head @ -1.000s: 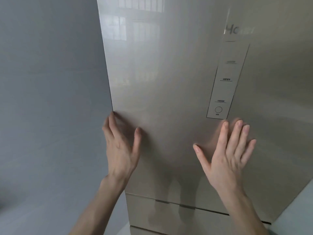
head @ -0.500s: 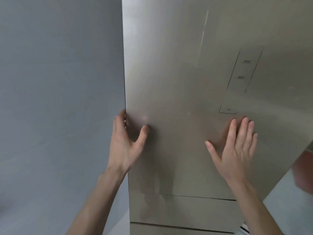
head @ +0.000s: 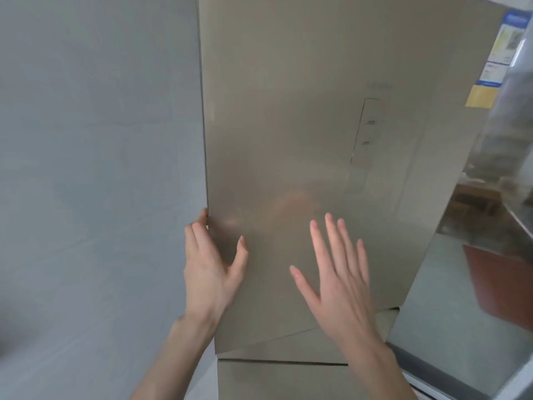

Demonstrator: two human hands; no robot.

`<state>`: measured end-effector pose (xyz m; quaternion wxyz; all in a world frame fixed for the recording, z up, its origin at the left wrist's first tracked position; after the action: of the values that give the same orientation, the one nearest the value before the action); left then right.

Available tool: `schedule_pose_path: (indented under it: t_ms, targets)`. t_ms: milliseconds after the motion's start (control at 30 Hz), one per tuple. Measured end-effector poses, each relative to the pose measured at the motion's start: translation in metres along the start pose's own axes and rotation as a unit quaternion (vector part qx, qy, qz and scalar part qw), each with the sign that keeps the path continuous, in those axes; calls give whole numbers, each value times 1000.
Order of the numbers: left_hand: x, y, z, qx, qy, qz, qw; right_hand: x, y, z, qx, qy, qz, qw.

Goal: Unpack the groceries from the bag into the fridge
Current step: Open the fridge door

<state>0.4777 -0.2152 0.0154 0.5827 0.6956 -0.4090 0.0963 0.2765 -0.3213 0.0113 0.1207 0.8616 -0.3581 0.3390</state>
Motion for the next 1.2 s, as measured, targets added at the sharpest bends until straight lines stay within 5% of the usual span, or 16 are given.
schedule_pose_path:
  t_ms: [567,800,1000,1200]
  targets:
    - [-150,112,-71,5,-114,64,991,-139,-58,-110,116,-69,20,991]
    - [-171,160,-70,-33,-142,159,976,-168,-48,-161,138,15,56,989]
    - [-179,187,-62,-39,-148,222,963,-190,-31,-181,216,99,176,955]
    - [-158,187,-28,-38,-186,222,956,-204,-10,-218,-6,187,263,947]
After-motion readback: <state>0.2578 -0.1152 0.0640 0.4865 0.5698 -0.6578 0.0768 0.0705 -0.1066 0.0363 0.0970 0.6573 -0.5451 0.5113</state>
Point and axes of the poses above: each hand's wrist, its own x-axis towards the middle knuckle, its own z-axis out of the palm, y = z × x, the point moved 5 cm from there along x, towards the middle knuckle, and after that the axes turned 4 degrees about -y, right-handed, at the moved point
